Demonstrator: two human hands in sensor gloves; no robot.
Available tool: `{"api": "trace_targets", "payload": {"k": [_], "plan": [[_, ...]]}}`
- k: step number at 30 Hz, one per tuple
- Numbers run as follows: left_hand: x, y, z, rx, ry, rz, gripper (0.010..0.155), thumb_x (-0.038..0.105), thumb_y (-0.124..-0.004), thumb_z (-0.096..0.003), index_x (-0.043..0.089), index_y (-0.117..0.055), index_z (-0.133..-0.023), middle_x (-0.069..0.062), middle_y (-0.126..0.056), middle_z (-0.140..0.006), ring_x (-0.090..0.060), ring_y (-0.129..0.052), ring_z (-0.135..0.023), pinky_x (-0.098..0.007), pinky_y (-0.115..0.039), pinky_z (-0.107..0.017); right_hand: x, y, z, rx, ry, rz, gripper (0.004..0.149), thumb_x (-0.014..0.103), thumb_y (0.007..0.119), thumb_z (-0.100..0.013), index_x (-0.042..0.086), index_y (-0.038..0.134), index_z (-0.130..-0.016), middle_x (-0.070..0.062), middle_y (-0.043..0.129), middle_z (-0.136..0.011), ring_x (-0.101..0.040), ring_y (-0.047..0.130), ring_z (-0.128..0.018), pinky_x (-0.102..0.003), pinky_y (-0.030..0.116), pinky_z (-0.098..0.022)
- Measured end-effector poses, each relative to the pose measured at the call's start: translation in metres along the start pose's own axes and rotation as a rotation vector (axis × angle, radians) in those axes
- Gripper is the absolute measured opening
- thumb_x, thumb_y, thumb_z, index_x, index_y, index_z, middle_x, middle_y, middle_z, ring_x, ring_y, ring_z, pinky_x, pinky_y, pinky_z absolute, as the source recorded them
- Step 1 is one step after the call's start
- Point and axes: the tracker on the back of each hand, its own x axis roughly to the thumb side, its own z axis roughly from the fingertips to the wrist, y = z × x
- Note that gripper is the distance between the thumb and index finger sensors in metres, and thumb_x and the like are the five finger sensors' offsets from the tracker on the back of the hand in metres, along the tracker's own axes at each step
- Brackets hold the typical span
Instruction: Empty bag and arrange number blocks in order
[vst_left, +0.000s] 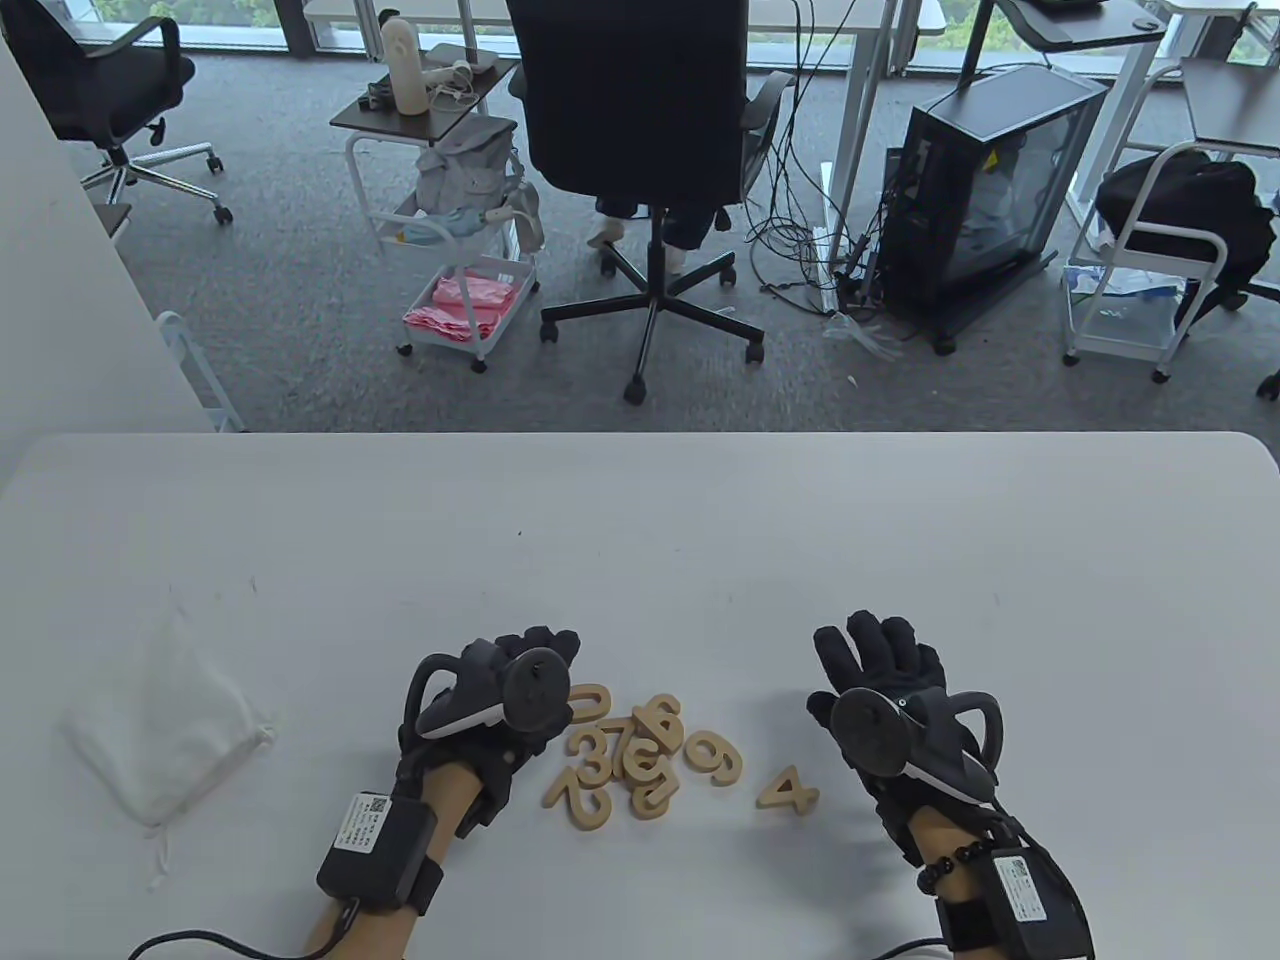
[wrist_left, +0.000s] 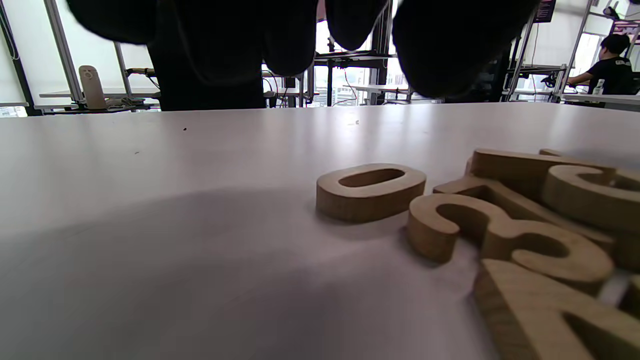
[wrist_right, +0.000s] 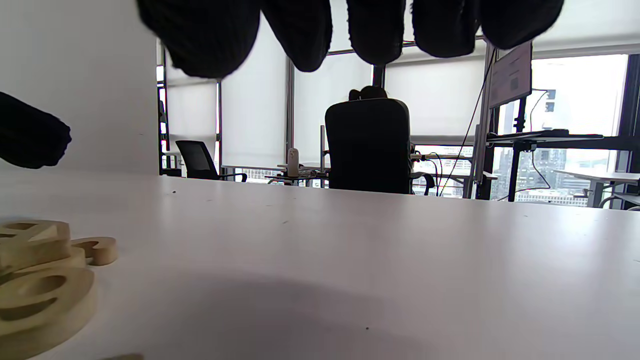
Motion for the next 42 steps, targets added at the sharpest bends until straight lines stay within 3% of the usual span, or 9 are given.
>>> {"api": "trace_targets", "payload": {"k": [8,17,26,42], "plan": [[0.019,-0.011,-0.037,-0.143,0.021,-0.133,0.068,0.046,-0.079,-0.0507,0.019,-0.06,-0.11,-0.019,-0.069,-0.11,-0.042,-0.088,-0.093,-0.068,-0.07,-0.067,-0.006,-0.004,0.004,-0.016,0.027,-0.033,0.064,0.042,0.073,-0.053,0.013,0.059,-0.109,-0.027,0.052,-0.114,-0.06,0.056,-0.099,-0.073,0.055,-0.069],[0.026,-0.009,-0.052,-0.212,0.005,-0.212,0.063,0.044,-0.083,-0.0489,0.023,-0.068,-0.106,-0.016,-0.075,-0.107,-0.038,-0.095,-0.088,-0.064,-0.075,-0.066,-0.008,-0.005,0.005,-0.028,0.028,-0.05,0.064,0.042,0.074,-0.053,0.013,0.06,-0.109,-0.027,0.053,-0.114,-0.061,0.057,-0.098,-0.073,0.056,-0.069],[0.026,-0.01,-0.056,-0.234,-0.022,-0.266,0.062,0.043,-0.083,-0.0483,0.027,-0.068,-0.106,-0.012,-0.079,-0.105,-0.033,-0.098,-0.086,-0.061,-0.076,-0.067,-0.01,-0.007,0.005,-0.043,0.031,-0.072,0.064,0.041,0.074,-0.053,0.013,0.06,-0.109,-0.027,0.052,-0.113,-0.061,0.059,-0.097,-0.073,0.056,-0.069],[0.035,-0.017,-0.056,-0.266,-0.06,-0.402,0.064,0.043,-0.076,-0.0503,0.02,-0.063,-0.108,-0.011,-0.081,-0.101,-0.028,-0.102,-0.081,-0.056,-0.08,-0.067,-0.012,-0.009,0.006,-0.038,0.042,-0.092,0.063,0.041,0.074,-0.053,0.012,0.063,-0.107,-0.028,0.054,-0.113,-0.061,0.064,-0.095,-0.072,0.059,-0.068]]}}
